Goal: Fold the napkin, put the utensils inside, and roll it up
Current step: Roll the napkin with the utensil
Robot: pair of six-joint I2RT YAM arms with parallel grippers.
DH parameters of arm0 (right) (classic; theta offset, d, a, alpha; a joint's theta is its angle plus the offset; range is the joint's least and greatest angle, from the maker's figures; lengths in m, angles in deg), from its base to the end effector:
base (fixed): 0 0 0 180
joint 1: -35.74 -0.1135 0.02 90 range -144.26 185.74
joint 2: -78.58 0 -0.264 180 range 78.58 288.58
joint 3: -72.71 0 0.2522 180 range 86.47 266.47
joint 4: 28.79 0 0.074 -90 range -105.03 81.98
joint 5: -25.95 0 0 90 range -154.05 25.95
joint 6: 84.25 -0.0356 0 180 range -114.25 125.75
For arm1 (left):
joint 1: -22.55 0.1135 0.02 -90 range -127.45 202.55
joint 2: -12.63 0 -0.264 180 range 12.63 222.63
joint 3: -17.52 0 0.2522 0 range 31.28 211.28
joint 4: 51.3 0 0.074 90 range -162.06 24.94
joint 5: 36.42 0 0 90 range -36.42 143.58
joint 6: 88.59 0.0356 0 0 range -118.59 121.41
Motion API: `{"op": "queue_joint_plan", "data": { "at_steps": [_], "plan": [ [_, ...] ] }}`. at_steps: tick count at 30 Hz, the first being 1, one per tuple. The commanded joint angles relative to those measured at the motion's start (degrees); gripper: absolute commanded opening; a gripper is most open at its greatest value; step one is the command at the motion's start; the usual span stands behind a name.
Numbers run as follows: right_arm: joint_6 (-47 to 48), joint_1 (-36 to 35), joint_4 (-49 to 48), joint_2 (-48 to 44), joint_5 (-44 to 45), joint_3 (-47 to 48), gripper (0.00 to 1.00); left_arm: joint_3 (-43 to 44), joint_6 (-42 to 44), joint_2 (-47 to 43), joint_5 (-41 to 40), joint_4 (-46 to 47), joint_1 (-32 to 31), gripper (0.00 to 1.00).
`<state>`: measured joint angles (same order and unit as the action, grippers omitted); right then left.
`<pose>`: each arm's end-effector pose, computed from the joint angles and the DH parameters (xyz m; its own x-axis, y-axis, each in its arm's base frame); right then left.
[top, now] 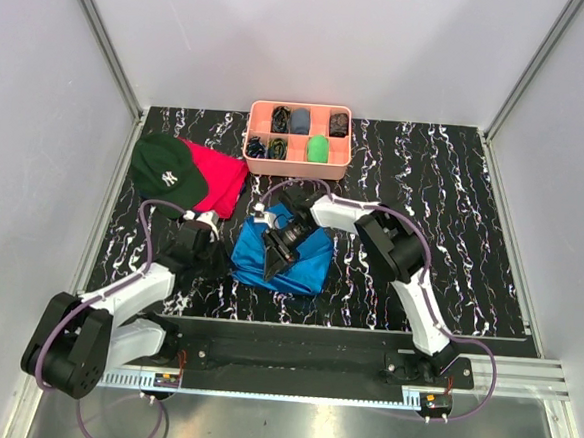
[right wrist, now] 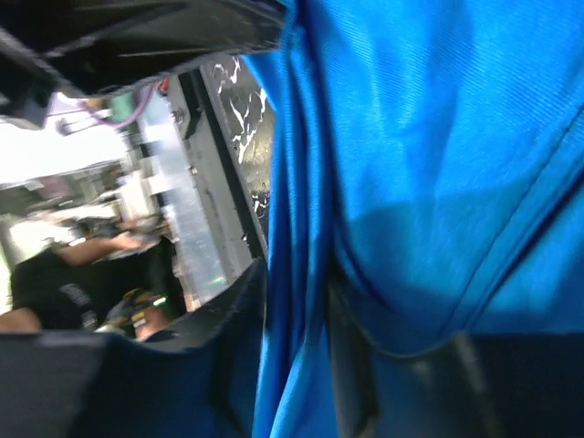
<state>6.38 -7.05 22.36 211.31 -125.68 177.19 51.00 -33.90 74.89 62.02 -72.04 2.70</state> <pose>0.3002 0.3205 0.0987 -0.7164 -0.6703 -0.1934 -0.4495 0.2314 0.8628 0.1761 -0.0691 0.1427 -0.8298 -0.3083 -0.4652 -0.0663 0.8821 -0.4663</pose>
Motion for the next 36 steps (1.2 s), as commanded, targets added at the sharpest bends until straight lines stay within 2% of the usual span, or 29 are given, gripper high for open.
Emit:
{"op": "queue_joint_plan", "data": {
  "at_steps": [1,4,5,7,10,13,17,26,29,36],
  "plan": [
    [-0.18,0.51,-2.04,-10.63,8.09,-0.62,0.47,2.33,2.00,2.34,-2.03,-1.72,0.17,0.08],
    [-0.27,0.33,-5.98,-16.78,13.10,-4.57,0.53,3.12,2.09,3.57,-1.68,-2.16,0.17,0.07],
    [-1.84,-0.10,-8.88,-22.63,18.42,-9.89,0.55,3.56,2.17,4.09,-1.42,-2.51,0.17,0.07],
    [-1.59,-2.03,-11.54,-28.71,27.37,-13.62,0.58,4.09,2.18,4.19,-1.50,-3.12,0.17,0.07],
    [-0.97,-6.32,-13.56,-35.49,38.20,-20.39,0.63,4.53,2.18,4.18,-1.59,-3.65,0.17,0.07],
    [-2.55,-9.59,-15.85,-40.59,45.16,-26.28,0.65,4.71,2.26,4.19,-1.68,-3.92,0.17,0.07],
    [-4.40,-11.35,-17.17,-44.74,47.82,-31.03,0.69,4.88,2.35,4.71,-1.33,-3.92,0.17,0.06],
    [-4.14,-13.73,-18.93,-46.86,52.40,-34.12,0.70,4.88,2.35,4.71,-1.15,-3.91,0.17,0.04],
    [-3.70,-13.64,-18.67,-45.63,50.99,-33.85,0.65,4.88,2.35,4.63,-1.15,-4.00,0.17,0.04],
    [-4.49,-13.82,-18.49,-43.17,48.97,-34.11,0.40,4.88,2.18,4.71,-1.42,-4.09,0.17,0.03]
  ]
}}
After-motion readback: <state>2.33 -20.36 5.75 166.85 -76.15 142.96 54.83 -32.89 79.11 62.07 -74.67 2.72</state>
